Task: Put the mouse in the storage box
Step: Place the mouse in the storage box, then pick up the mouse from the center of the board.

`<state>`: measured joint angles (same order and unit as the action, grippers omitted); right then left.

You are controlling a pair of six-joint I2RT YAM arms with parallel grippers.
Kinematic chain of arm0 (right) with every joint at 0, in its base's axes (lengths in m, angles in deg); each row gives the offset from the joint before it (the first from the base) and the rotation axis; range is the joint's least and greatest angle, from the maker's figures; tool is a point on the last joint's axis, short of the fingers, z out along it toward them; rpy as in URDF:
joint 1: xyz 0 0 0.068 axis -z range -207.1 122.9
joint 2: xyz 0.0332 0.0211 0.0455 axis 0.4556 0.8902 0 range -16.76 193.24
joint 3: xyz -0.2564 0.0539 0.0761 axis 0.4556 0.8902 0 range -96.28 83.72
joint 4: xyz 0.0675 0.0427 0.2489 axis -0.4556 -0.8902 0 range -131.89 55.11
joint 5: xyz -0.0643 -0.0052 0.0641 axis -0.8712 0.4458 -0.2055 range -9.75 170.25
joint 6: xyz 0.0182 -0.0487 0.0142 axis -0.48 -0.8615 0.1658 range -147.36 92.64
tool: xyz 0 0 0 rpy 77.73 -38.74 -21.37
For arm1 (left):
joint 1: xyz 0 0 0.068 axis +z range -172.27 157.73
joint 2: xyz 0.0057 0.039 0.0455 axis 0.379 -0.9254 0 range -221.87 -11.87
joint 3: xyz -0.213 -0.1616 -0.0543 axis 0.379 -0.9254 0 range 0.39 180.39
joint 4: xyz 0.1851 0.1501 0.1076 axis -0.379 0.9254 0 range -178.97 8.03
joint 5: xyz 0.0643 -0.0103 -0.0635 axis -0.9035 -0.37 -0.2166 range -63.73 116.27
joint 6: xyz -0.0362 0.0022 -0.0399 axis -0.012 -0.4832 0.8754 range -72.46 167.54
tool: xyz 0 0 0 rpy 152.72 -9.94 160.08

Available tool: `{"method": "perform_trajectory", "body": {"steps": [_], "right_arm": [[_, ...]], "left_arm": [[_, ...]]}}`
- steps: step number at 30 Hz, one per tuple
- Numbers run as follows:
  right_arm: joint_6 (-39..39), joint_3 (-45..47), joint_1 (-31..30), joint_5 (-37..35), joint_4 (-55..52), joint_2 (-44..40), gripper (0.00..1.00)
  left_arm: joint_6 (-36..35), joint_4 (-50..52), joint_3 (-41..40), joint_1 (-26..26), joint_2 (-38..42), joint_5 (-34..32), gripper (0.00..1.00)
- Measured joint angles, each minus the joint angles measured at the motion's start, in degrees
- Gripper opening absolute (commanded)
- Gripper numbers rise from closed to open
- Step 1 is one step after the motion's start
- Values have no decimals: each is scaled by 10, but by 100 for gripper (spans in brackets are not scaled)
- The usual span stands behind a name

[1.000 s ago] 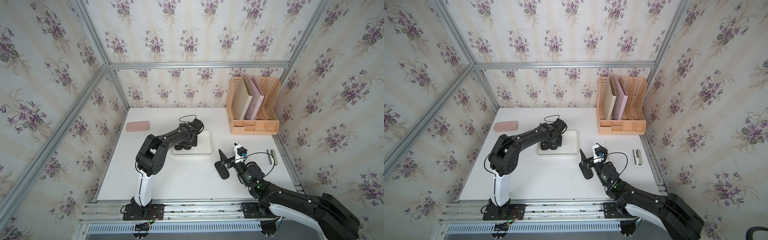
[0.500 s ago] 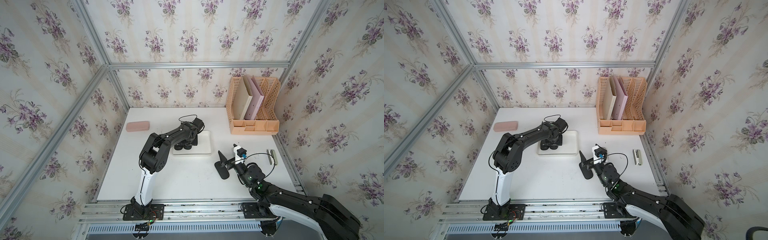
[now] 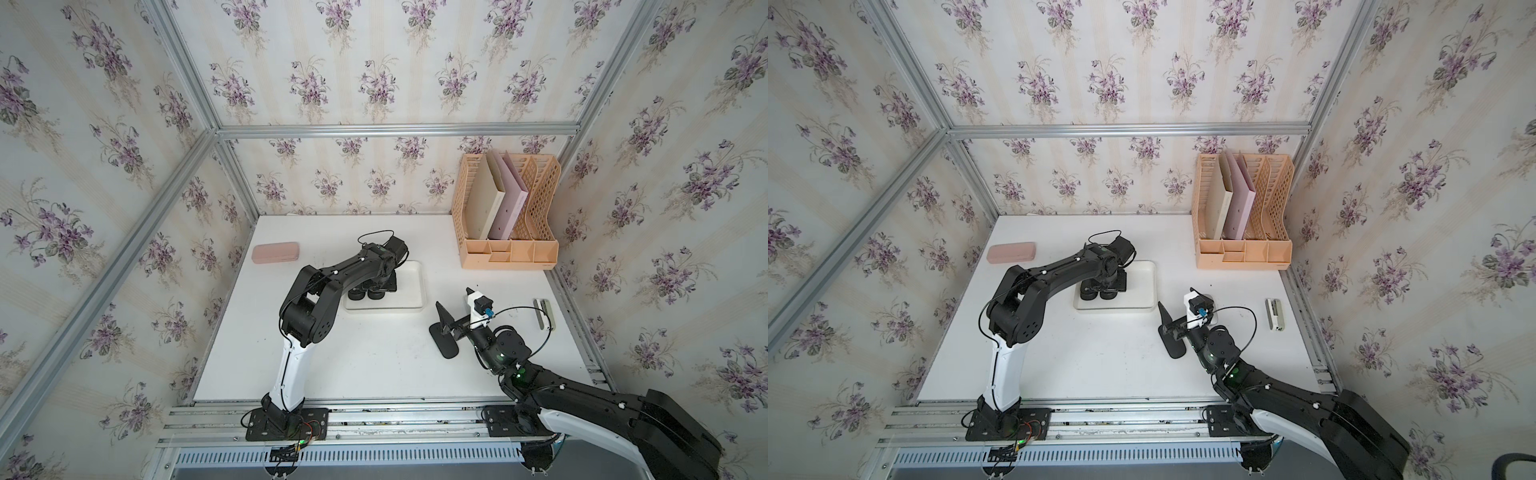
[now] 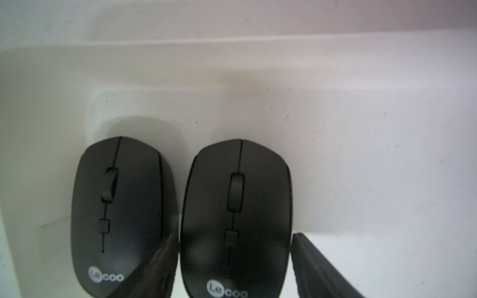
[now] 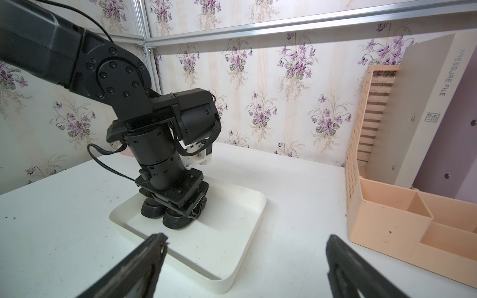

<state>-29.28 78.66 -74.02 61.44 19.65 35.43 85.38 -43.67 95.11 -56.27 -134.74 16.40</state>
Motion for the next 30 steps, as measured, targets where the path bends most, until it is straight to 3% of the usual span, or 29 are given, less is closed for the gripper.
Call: {"method": "perform_trajectory", "body": {"steps": [5, 8, 11, 17, 21, 24, 30], "right_arm": [[0, 0, 0, 0, 0, 0, 100], [-2, 0, 0, -3, 0, 0, 100], [-9, 0, 0, -16, 0, 1, 100], [-2, -12, 0, -51, -14, 27, 100], [38, -96, 1, -53, -126, 42, 100], [85, -177, 1, -23, -245, 53, 100], [162, -229, 1, 50, -460, 86, 99]], "left_arm": [[0, 3, 0, -1, 35, 1, 82], [-12, -2, -17, -9, 99, -14, 82], [-53, -45, -76, -38, 219, -43, 83], [-220, -240, -334, -65, 532, -35, 89], [-330, -298, -475, -65, 680, 12, 100], [-383, -275, -520, -65, 764, 51, 99], [-399, -234, -576, -76, 826, 130, 99]]}}
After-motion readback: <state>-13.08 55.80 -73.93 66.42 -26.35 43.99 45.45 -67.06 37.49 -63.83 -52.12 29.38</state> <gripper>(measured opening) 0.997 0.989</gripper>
